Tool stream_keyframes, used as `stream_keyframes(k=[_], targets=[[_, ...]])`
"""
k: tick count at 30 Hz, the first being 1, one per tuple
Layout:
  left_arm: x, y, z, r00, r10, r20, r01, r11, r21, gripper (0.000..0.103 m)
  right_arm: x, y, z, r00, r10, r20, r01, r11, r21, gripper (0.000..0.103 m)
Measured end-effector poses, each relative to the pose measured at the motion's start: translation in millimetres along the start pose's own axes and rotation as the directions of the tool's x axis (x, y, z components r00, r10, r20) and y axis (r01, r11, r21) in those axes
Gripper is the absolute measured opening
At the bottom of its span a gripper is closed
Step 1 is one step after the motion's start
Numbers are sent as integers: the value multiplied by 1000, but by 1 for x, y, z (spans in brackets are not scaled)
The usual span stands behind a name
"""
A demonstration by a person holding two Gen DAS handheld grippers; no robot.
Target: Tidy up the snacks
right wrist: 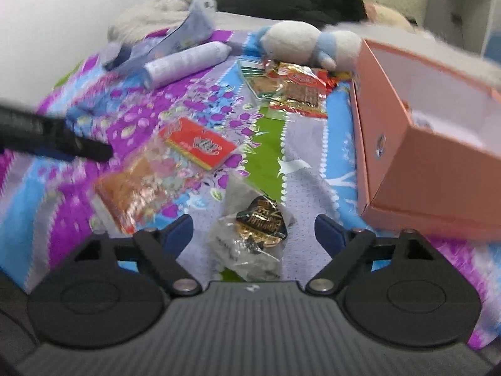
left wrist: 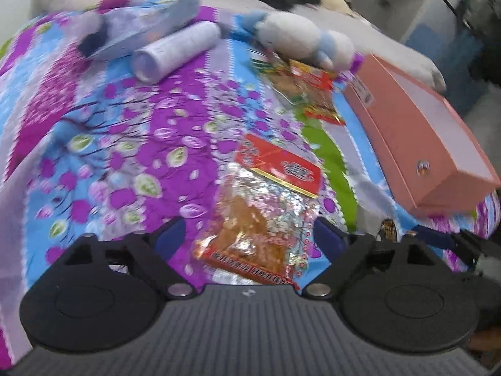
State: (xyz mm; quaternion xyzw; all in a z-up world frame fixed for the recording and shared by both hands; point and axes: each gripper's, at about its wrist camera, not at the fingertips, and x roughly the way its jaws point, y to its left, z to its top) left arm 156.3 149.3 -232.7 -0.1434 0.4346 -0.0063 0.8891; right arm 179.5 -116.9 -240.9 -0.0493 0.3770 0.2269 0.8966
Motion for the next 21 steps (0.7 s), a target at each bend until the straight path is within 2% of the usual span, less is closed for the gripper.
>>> stream_keyframes(k=[4,7,9,13,15,21], targets=[[24,-12,-3,998,1,-63,4,996,86,96,8,-18,4,997,74,-7,-71,978,195,86],[34,-15,-6,995,24,-94,-12,992,125,96,17,-29,4,996,85,-18,-76,956,282,85],[36,-16,-10,995,21,-102,-5,988,153,98,24,-31,3,995,92,-31,-79,954,290,85],[42,-20,-14,990,68,-120,-41,977,209,99,37,-32,-1,991,115,-67,-90,949,304,74],[44,-22,-15,989,72,-130,-41,973,227,100,40,-28,-1,992,109,-68,-87,959,271,73],[53,-23,-13,984,101,-147,-64,969,238,100,38,-22,4,994,93,-62,-79,977,200,58]])
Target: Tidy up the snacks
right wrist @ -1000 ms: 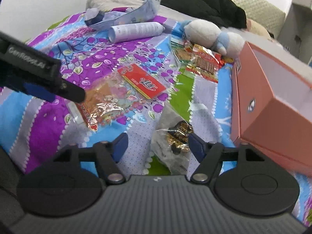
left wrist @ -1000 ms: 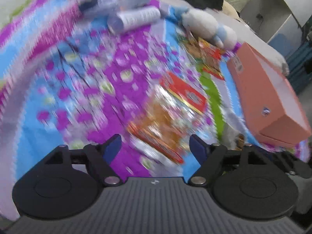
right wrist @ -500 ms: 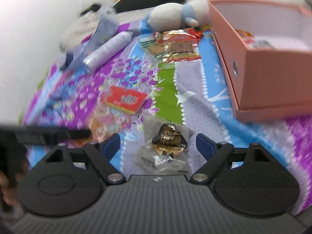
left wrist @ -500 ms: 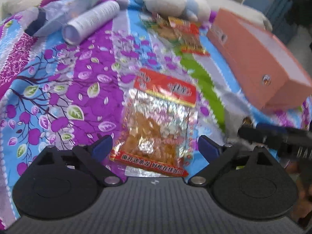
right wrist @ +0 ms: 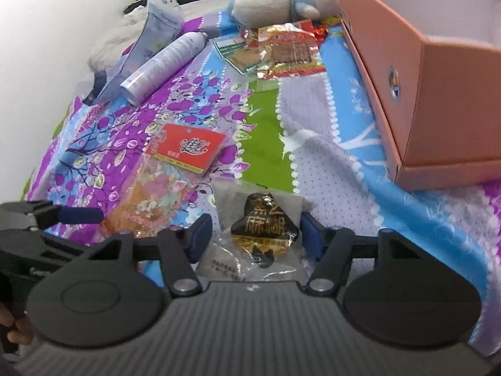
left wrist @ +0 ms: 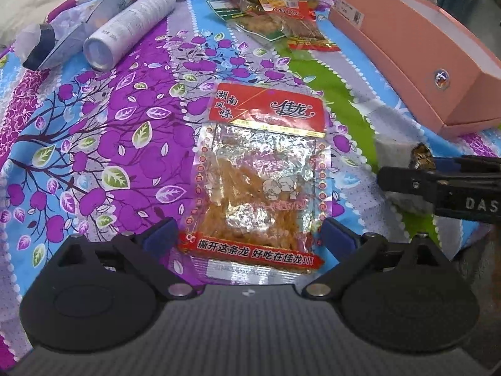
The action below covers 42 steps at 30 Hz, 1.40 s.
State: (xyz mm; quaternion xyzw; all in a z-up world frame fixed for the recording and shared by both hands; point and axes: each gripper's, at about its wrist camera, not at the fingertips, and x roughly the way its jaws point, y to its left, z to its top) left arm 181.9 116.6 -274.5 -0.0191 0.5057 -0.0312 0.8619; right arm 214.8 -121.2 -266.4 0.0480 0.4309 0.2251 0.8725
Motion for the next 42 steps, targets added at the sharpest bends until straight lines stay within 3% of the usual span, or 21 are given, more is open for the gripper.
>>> stream_keyframes(k=[13,19,26,42], targets=[[23,-15,21,999,47,-11,-47,996,-74,99,-14,-9,-8,998,-53,30,55,996,-76,56],[16,-20,20,997,65,41,-60,992,-108,78,-13,-4,-12,992,-113,61,122,979,-165,56],[5,-18,19,995,78,63,-65,980,-190,65,-20,-4,-9,990,-122,65,132,975,-176,56],[-65,-35,15,988,-21,156,69,950,-306,59,-78,16,12,977,-144,160,173,967,-186,55]])
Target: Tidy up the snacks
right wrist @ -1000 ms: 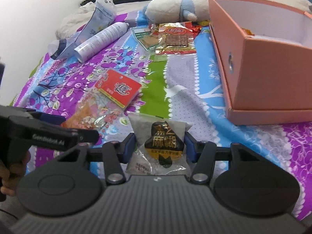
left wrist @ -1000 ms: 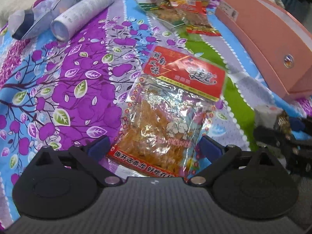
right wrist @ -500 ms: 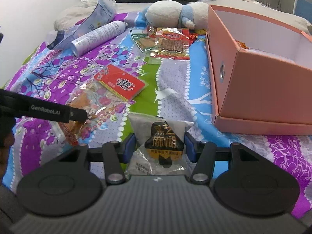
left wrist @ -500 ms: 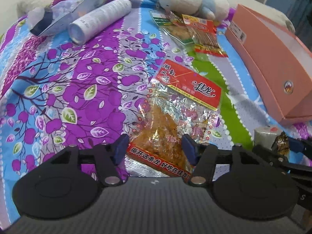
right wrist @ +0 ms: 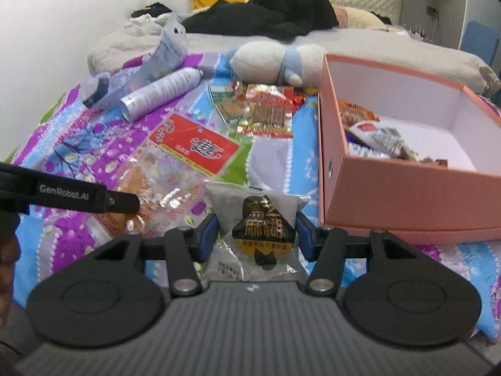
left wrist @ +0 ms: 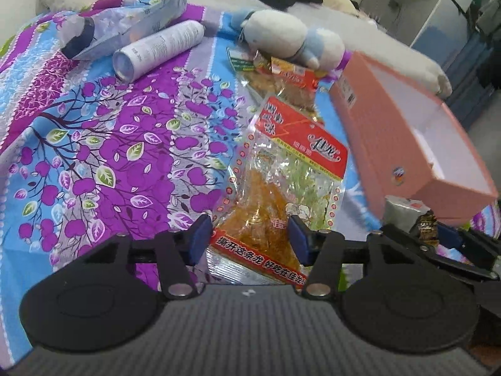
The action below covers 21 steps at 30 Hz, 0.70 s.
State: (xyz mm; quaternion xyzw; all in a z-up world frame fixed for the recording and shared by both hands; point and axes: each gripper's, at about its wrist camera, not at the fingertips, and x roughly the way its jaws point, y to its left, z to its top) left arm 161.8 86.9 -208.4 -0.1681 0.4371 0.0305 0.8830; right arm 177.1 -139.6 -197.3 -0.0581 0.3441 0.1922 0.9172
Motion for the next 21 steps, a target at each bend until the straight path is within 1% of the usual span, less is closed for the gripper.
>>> stream_keyframes(k=[3,6,7,9,11,14,17,18,19,21], targets=[[-17,-8,5,999,-16,32,17,1000,-7,55,-13,2,7,1000,1,25,-1,1000,-3,55],[-26,-11,10,998,-42,46,43,998,-34,42,-22,4,14,999,1,41,0,1000,-13,55],[-28,-11,10,997,-61,47,63,997,-42,41,-25,3,16,999,1,42,0,1000,-16,55],[-27,-12,9,996,-68,55,70,997,-41,41,-28,2,18,999,-3,40,3,1000,-19,55],[-21,-10,7,996,-71,44,73,996,-51,41,-27,0,16,999,-10,34,11,1000,-25,55],[-12,-3,-1,994,-108,24,110,990,-84,41,-25,-1,7,1000,-24,7,24,999,-41,55],[-1,3,-10,990,-144,9,144,983,-114,42,-16,-4,-5,999,-34,-26,33,999,-43,55],[4,5,-12,987,-163,2,162,978,-133,45,-11,-5,-9,999,-34,-40,32,999,-40,55],[11,7,-14,983,-184,0,182,972,-151,53,-6,-5,-13,998,-34,-55,32,999,-37,55],[24,10,-16,979,-203,-9,198,963,-181,64,5,-6,-19,997,-26,-71,23,999,-36,54]])
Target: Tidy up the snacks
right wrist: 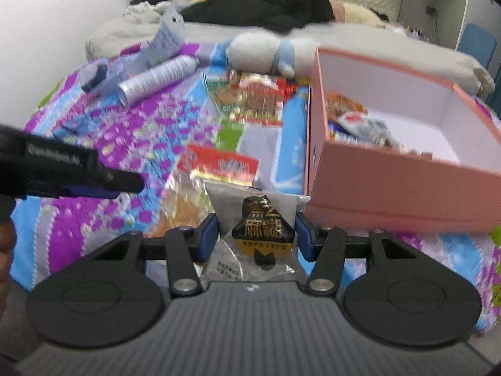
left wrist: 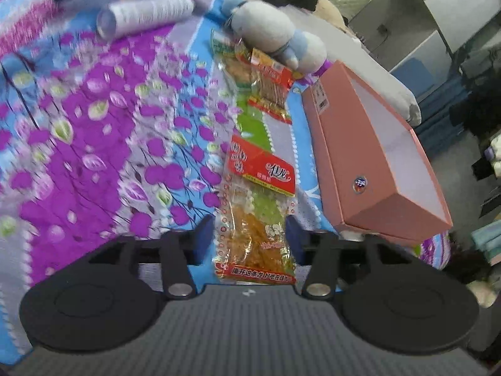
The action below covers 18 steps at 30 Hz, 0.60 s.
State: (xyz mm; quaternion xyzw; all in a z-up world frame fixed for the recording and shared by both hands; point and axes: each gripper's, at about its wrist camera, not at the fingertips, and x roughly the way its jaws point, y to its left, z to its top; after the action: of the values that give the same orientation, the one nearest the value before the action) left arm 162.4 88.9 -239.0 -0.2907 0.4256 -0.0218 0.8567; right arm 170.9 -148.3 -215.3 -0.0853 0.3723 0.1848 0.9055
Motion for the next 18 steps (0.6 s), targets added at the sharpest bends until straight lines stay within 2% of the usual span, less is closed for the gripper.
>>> stream_keyframes(k=[8,12,15,18], targets=[[53,22,-4,996,-63,-57,57,994,-96,69,50,3,-21,998,3,-64,-4,1000,-23,53],[59,28,-2,991,-124,-58,114,982,-152,70,53,6,-26,999,-7,-46,6,999,-34,53],[66,29,-2,977,-201,-71,185,965,-189,70,55,4,-27,999,0,-48,-1,1000,-17,53],[66,24,-2,976,-206,-70,191,965,-179,68,56,1,-28,999,8,-49,-8,1000,-7,53]])
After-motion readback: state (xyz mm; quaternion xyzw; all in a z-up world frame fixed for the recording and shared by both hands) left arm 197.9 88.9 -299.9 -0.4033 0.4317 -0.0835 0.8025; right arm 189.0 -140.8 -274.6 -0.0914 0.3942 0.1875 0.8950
